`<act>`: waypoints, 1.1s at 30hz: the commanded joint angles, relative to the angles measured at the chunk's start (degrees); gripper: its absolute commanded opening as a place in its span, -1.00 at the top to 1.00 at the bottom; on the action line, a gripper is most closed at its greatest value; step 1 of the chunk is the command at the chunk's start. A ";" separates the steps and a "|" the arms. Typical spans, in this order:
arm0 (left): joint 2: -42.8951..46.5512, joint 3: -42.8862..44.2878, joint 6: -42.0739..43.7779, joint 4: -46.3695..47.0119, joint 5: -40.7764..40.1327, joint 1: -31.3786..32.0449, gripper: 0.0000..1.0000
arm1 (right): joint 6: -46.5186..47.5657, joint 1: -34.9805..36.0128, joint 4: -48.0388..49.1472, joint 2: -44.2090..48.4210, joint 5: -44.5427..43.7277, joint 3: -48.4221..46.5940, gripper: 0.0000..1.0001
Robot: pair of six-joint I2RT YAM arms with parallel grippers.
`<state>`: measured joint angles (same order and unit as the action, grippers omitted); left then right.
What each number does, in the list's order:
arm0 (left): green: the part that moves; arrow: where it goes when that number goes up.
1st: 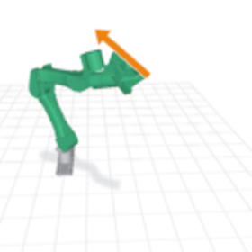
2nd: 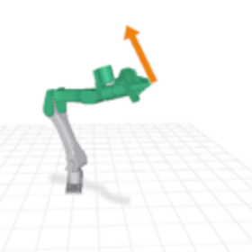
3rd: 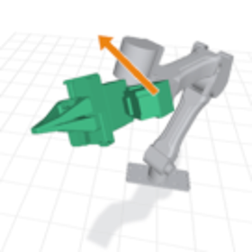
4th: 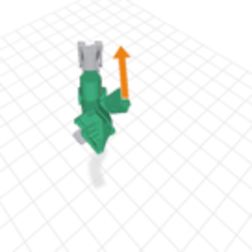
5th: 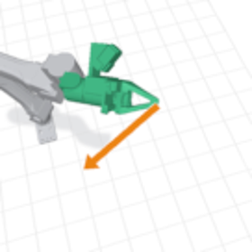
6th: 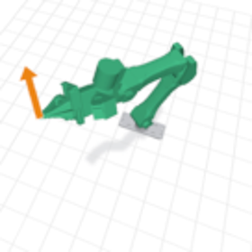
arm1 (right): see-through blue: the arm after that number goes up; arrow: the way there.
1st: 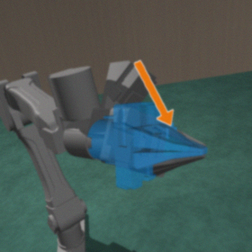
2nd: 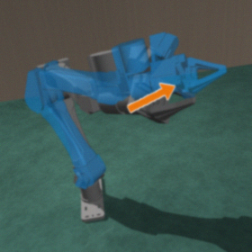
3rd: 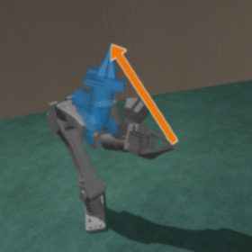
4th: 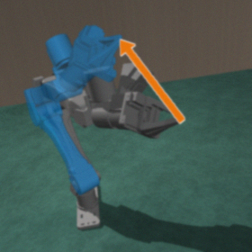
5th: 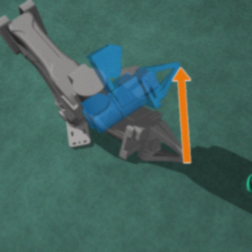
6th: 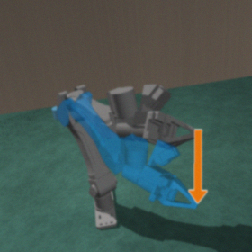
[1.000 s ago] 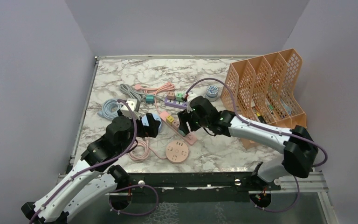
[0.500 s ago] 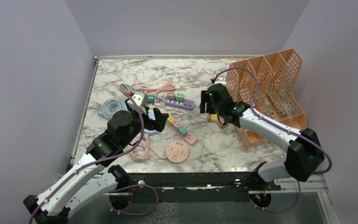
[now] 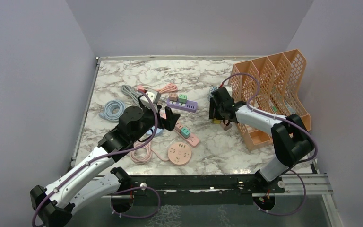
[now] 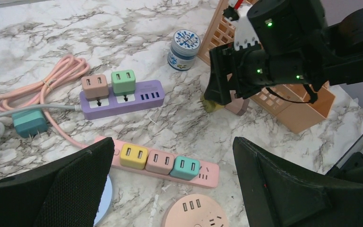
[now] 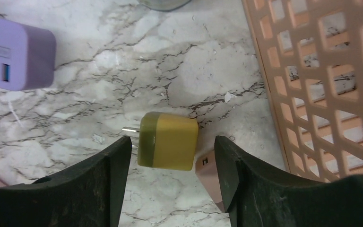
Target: Insert the plug
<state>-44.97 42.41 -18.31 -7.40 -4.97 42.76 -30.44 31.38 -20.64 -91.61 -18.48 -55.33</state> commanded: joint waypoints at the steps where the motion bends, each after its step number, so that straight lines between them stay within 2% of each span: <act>1: -0.88 -0.06 -1.98 2.96 2.74 -0.03 -0.98 | -0.39 -0.52 -0.11 -3.16 1.96 -0.24 -0.24; 6: -1.57 -0.41 -3.14 3.35 4.17 -0.05 -0.98 | 2.19 -0.48 2.18 -5.40 6.65 0.17 0.01; 15: -2.67 -1.20 -6.18 1.94 5.82 -0.05 -0.98 | 2.48 -0.53 3.11 -4.77 8.07 0.86 0.43; 19: -4.69 -3.01 -11.59 2.32 5.13 -0.05 -0.98 | 3.42 -0.53 4.48 0.42 14.07 1.98 0.45; 23: -8.48 -5.15 -17.00 6.57 10.14 -0.05 -0.97 | 3.78 -0.35 8.90 6.63 23.31 4.99 0.44; 27: -12.95 -7.57 -22.39 12.69 15.25 -0.05 -0.80 | 1.68 -0.20 12.94 11.87 28.23 8.73 0.44; 30: -15.75 -8.42 -25.80 18.33 18.40 -0.03 -0.69 | 1.08 0.00 19.53 15.28 32.53 12.94 0.44; 33: -18.23 -8.05 -29.80 21.55 18.11 0.00 -0.58 | 1.35 0.00 25.52 18.30 35.89 16.92 0.44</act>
<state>-61.10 33.80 -40.62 4.38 9.26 42.76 -28.45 31.07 -5.80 -76.58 9.43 -42.57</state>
